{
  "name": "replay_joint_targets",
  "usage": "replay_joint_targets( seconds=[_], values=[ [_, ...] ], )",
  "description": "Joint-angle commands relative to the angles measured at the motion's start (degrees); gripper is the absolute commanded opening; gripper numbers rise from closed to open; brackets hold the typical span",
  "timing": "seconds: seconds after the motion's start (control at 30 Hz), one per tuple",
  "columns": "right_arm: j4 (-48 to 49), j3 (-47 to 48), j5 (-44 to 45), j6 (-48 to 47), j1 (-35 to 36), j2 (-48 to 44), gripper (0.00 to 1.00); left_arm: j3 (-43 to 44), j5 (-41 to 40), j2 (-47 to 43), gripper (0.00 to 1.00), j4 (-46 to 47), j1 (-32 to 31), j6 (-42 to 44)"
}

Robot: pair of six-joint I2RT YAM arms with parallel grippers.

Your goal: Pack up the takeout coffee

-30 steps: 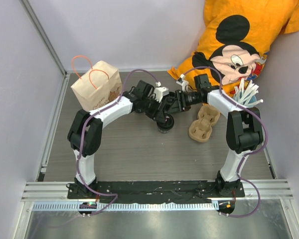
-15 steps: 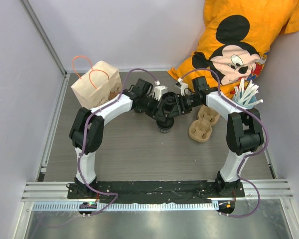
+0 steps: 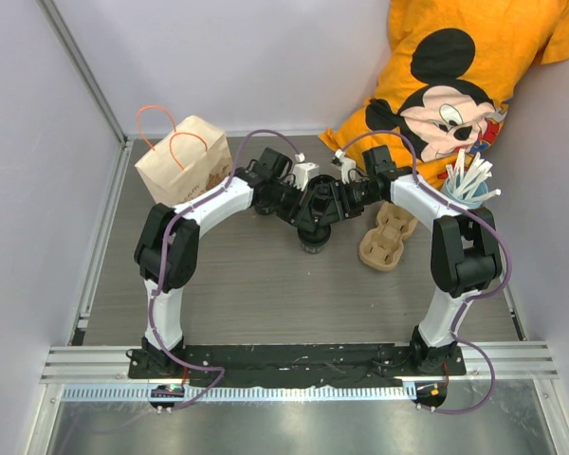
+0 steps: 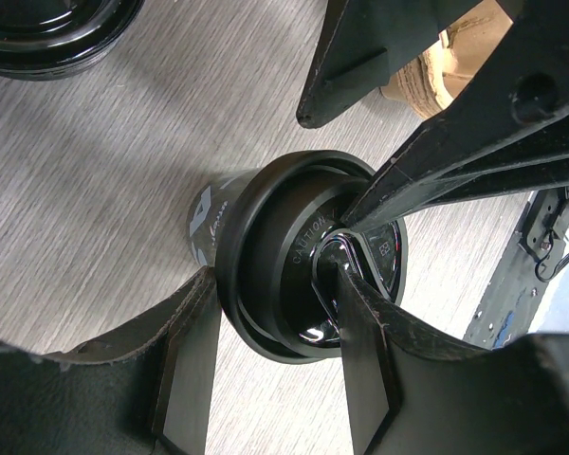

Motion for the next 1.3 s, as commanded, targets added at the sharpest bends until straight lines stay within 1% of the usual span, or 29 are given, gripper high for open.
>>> replay_joint_targets(
  seconds=[0.0, 0.03, 0.07, 0.1, 0.33, 0.37, 0.4, 0.47, 0.5, 0.67, 1.1, 1.27],
  values=[
    [-0.31, 0.12, 1.67, -1.27, 0.68, -2.41, 0.53, -4.97, -15.62, 8.25, 0.12, -15.62, -0.45, 6.1],
    [-0.31, 0.12, 1.67, -1.27, 0.77, -2.32, 0.53, -4.88, -15.62, 7.99, 0.18, -15.7, -0.37, 6.1],
    [-0.31, 0.3, 1.5, -1.18, 0.77, -2.23, 0.53, -4.62, -15.45, 7.9, 0.2, -15.88, -0.36, 6.19],
    [-0.31, 0.21, 1.41, -1.18, 0.77, -2.23, 0.53, -4.18, -15.27, 7.81, 0.25, -15.97, -0.1, 6.19],
    [-0.4, 1.18, 1.41, -0.92, 0.86, -2.32, 0.53, -2.51, -13.87, 6.67, 0.41, -16.58, 0.43, 6.28],
    [-0.4, 1.35, 1.41, -0.92, 0.86, -2.32, 0.53, -2.16, -13.69, 6.41, 0.44, -16.76, 0.51, 6.37],
    [-0.49, 1.35, 1.5, -0.92, 0.86, -2.32, 0.53, -1.89, -13.51, 6.49, 0.49, -16.93, 0.6, 6.45],
    [-0.66, 1.62, 1.58, -0.92, 0.86, -2.41, 0.53, -1.02, -13.42, 6.31, 0.54, -17.28, 0.69, 6.54],
    [-0.66, 1.7, 1.58, -0.92, 0.86, -2.41, 0.53, -0.92, -13.34, 6.14, 0.59, -17.37, 0.78, 6.54],
    [-0.75, 1.97, 2.02, -0.83, 0.86, -2.58, 0.54, 0.39, -13.51, 6.49, 0.7, -17.64, 0.87, 6.54],
    [-1.02, 3.72, 4.39, -0.39, 0.77, -0.83, 0.56, 4.44, -13.42, 8.07, 0.74, -18.43, 1.74, 6.1],
    [-1.1, 4.69, 3.61, -0.21, 0.68, 0.32, 0.56, 7.86, -12.37, 8.51, 0.74, -19.04, 2.88, 6.1]
  ],
)
